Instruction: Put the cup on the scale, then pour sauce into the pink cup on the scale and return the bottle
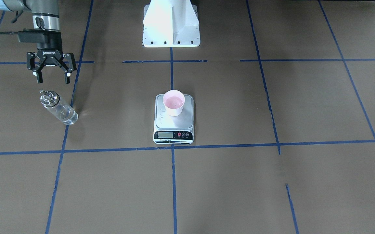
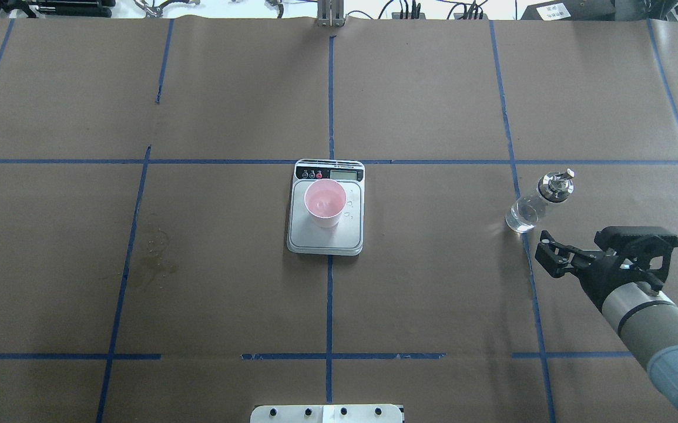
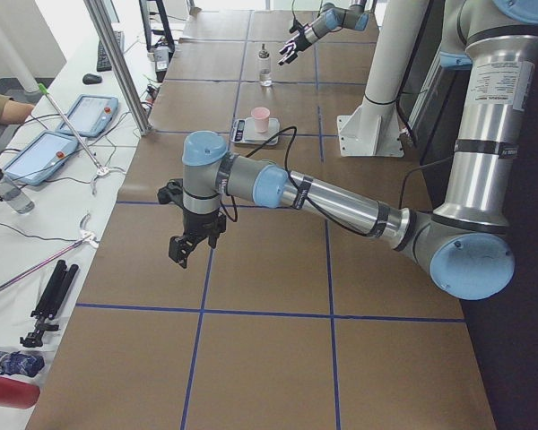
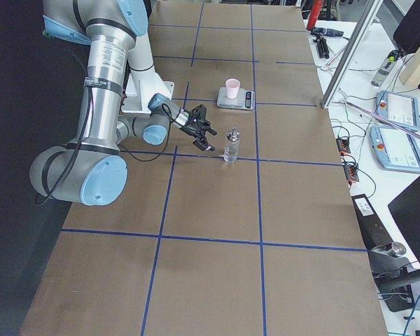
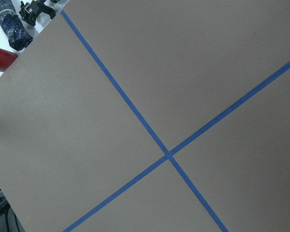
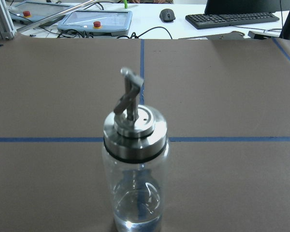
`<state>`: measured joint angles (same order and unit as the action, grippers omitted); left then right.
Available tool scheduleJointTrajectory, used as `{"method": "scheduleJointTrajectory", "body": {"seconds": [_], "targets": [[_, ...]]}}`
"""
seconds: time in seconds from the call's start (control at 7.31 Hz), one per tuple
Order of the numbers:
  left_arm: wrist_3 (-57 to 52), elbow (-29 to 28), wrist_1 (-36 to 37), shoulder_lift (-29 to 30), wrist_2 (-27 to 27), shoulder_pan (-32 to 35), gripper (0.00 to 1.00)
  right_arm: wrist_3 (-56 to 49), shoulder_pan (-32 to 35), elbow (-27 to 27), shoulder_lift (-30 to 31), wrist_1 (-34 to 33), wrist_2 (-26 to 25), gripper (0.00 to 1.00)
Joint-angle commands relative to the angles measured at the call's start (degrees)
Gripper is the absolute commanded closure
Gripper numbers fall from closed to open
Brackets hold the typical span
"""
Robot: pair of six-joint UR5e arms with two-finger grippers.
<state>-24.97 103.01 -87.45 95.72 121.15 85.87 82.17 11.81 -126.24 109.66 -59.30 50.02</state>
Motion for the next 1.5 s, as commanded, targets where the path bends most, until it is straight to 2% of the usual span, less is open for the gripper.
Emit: {"method": "scheduleJointTrajectory", "body": {"seconds": [0.0,0.14,0.27,0.55,0.68,0.82,0.96,1.09,1.23,1.37], "targets": [[-0.1,0.0,0.0,0.0,0.0,0.1,0.0,-1.0,3.7,-12.3,2.6,-13.6,5.1,0.0],[-0.1,0.0,0.0,0.0,0.0,0.1,0.0,-4.0,7.4,-15.7,2.5,-16.0,9.4,0.0],[-0.1,0.0,0.0,0.0,0.0,0.1,0.0,-10.5,14.2,-16.6,2.4,-16.2,16.3,0.0],[-0.1,0.0,0.0,0.0,0.0,0.1,0.0,-27.3,31.0,-15.7,1.7,-16.3,34.8,0.0],[-0.1,0.0,0.0,-0.1,0.2,0.1,0.0,-37.2,40.7,-13.0,1.4,-16.4,45.4,0.0],[-0.2,0.0,0.1,0.0,0.3,0.1,0.0,-50.2,53.4,-6.7,-1.4,-16.5,58.4,0.0],[-0.3,0.1,0.1,-0.1,0.3,0.1,0.0,-63.1,64.0,2.2,-3.4,-16.5,70.1,0.0],[-0.3,0.1,1.7,0.0,0.6,0.0,0.0,-72.6,70.2,9.6,-6.7,-19.1,76.7,0.0],[-0.3,0.5,2.1,0.0,0.6,0.1,0.0,-78.0,72.4,12.0,-8.6,-25.4,79.4,0.0],[-0.5,0.1,3.2,-0.4,1.0,0.0,0.0,-79.1,73.5,12.0,-9.0,-32.9,79.9,0.0]]}}
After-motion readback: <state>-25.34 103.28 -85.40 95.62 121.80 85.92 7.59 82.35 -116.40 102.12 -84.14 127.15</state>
